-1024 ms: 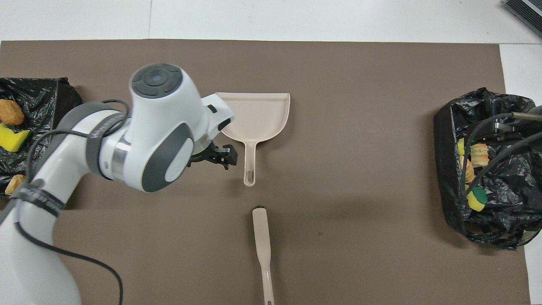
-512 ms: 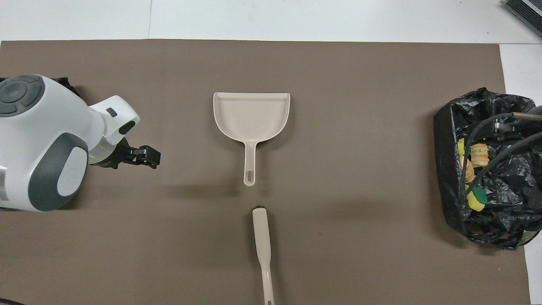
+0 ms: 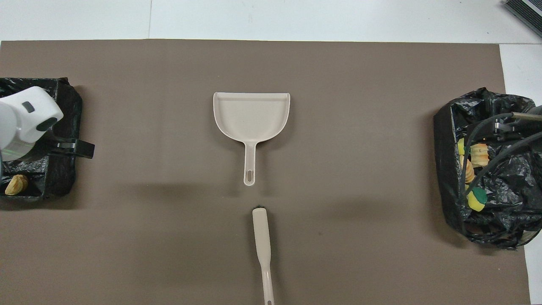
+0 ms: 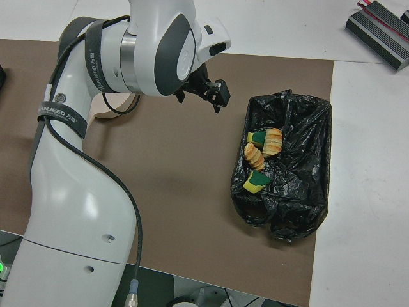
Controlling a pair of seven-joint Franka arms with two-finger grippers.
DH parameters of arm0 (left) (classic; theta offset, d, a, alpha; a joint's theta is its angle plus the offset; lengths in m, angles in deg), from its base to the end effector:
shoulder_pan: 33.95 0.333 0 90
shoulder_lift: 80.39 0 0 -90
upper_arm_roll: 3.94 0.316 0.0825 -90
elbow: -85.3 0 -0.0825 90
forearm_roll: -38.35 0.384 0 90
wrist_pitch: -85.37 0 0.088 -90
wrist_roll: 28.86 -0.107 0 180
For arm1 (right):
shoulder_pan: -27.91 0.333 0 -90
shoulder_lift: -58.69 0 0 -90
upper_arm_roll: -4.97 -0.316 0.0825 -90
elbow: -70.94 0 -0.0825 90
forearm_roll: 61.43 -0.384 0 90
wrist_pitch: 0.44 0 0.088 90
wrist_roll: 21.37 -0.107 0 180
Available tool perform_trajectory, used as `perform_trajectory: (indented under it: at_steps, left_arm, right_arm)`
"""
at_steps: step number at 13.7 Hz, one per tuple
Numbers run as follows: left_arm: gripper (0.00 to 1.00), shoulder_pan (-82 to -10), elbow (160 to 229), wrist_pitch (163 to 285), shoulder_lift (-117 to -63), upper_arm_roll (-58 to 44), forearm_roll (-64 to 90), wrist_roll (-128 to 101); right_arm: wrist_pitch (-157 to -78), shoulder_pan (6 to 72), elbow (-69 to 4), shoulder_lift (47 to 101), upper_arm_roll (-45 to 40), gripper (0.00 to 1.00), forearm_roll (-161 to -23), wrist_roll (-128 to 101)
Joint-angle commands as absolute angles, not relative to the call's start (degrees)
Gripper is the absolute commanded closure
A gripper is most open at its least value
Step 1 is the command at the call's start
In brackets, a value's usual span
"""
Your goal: Sweep and dump trash in bin
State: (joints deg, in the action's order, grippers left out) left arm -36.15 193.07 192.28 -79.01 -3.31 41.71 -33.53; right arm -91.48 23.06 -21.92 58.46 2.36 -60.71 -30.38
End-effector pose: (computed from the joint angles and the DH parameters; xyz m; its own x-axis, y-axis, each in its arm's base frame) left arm 0.5555 -0.0107 0.5156 0.9921 -0.1255 0.0040 -0.1251 -0.9905 -0.0565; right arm 0.5531 -0.0229 0.6047 0.9805 -0.1948 -0.0254 -0.1945 -0.9808 0.0169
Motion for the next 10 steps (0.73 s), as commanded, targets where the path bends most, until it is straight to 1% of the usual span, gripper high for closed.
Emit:
perform_trajectory:
  at_steps: [1, 4, 5, 6, 7, 8, 10]
  left_arm:
    - [0.00, -34.13, 186.49, 187.00, -78.63, -3.68, 42.14, -35.10]
    - [0.00, -33.24, 176.91, 178.21, -79.24, -3.42, 38.63, -35.37]
    - [0.00, -33.24, 174.71, 175.83, -79.42, -3.33, 37.84, -35.37]
    - [0.00, -33.24, 172.77, 172.77, -80.47, -3.33, 37.74, -35.37]
    - [0.00, -33.24, 169.44, 169.86, -82.04, -3.33, 37.74, -35.37]
    - [0.00, -33.16, 167.58, 167.75, -82.75, -3.33, 37.48, -35.63]
    - [0.00, -32.28, 168.17, 167.20, -82.06, -3.41, 36.25, -36.94]
  right_arm:
    - [-92.02, 22.81, -22.31, 58.25, 2.25, 0.00, -61.69, -30.95]
    - [-92.02, 22.81, -22.31, 58.25, 2.34, 0.00, -61.69, -31.03]
    - [-92.02, 22.81, -22.31, 58.25, 2.34, 0.00, -61.69, -31.03]
    - [-92.10, 22.81, -22.31, 58.25, 2.34, 0.00, -61.69, -31.03]
    - [-92.02, 22.81, -22.31, 58.25, 2.34, 0.00, -61.69, -31.03]
    - [-92.02, 22.81, -22.31, 58.25, 2.34, 0.00, -61.69, -30.95]
    - [-92.10, 22.81, -22.31, 58.25, 2.34, 0.00, -61.69, -31.03]
